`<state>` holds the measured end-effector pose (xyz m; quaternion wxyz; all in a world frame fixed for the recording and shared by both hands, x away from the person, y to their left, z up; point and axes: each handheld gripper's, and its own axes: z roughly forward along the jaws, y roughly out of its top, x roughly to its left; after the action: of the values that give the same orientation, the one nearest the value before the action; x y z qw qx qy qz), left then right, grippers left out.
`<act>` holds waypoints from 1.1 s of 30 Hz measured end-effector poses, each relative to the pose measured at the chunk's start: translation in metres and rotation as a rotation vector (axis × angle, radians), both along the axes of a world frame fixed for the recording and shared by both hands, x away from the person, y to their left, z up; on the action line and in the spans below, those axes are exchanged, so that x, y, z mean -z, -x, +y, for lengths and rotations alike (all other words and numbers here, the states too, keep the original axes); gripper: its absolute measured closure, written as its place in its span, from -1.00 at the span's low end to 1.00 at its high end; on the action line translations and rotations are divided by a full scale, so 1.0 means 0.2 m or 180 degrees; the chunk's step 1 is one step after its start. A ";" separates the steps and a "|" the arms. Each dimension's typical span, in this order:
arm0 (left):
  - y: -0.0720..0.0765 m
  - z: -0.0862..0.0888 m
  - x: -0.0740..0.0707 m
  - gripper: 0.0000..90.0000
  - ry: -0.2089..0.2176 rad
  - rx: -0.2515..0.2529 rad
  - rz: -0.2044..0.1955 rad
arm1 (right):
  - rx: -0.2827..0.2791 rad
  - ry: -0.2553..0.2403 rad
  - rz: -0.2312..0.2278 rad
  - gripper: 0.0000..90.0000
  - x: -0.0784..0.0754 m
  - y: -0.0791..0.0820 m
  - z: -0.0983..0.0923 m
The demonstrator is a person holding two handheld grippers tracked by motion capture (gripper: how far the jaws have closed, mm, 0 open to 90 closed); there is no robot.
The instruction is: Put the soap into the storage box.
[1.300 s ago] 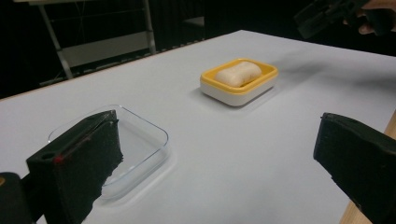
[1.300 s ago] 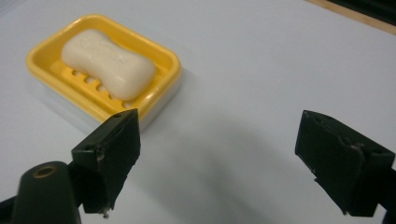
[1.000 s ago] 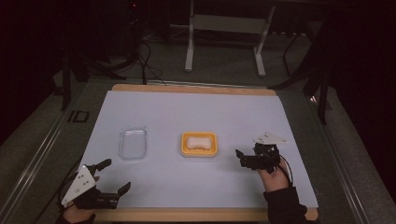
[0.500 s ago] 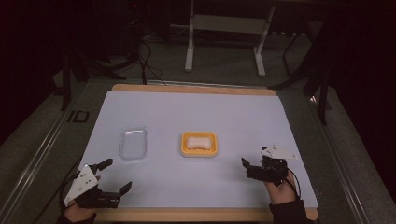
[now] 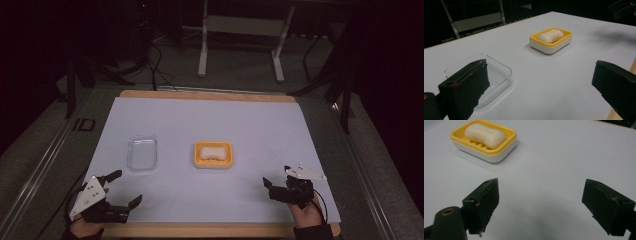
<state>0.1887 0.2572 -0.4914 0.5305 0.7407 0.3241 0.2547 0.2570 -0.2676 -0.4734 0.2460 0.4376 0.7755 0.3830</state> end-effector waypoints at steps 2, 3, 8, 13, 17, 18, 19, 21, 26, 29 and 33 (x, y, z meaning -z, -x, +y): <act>0.00 0.00 0.00 -0.97 -0.0021 0.0009 0.0005 | 0.0016 -0.0002 0.0004 -0.68 0.00 -0.01 0.00; 0.00 0.00 0.00 -0.97 -0.0004 0.0005 0.0003 | 0.0015 -0.0013 0.0006 -0.68 0.00 -0.01 -0.01; 0.00 0.00 0.00 -0.97 0.0020 0.0013 0.0008 | 0.0006 -0.0036 -0.0048 -0.68 -0.01 -0.01 0.00; 0.00 0.00 0.00 -0.97 0.0017 0.0027 0.0017 | -0.0001 0.0000 -0.0053 -0.68 0.00 -0.01 0.01; -0.01 0.00 0.00 -0.97 0.0023 0.0019 0.0018 | -0.0015 0.0013 -0.0069 -0.68 0.00 -0.02 0.01; -0.01 0.00 0.00 -0.97 0.0024 0.0018 0.0016 | -0.0020 0.0013 -0.0076 -0.68 0.00 -0.03 0.02; -0.01 0.00 0.00 -0.97 0.0024 0.0018 0.0016 | -0.0020 0.0013 -0.0076 -0.68 0.00 -0.03 0.02; 0.00 0.00 0.00 -0.97 0.0023 0.0018 0.0015 | -0.0028 0.0022 -0.0082 -0.68 0.00 -0.03 0.02; 0.00 0.00 0.00 -0.97 0.0027 0.0017 0.0015 | -0.0031 0.0019 -0.0077 -0.68 0.01 -0.04 0.02; 0.00 0.00 0.00 -0.97 0.0031 0.0016 0.0014 | -0.0025 0.0005 -0.0065 -0.67 0.01 -0.05 0.02; 0.00 0.00 0.00 -0.97 0.0038 0.0012 0.0012 | -0.0017 -0.0008 -0.0041 -0.67 0.02 -0.05 0.02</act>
<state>0.1894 0.2570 -0.4911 0.5347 0.7387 0.3252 0.2504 0.2680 -0.2643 -0.4767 0.2494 0.4333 0.7745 0.3875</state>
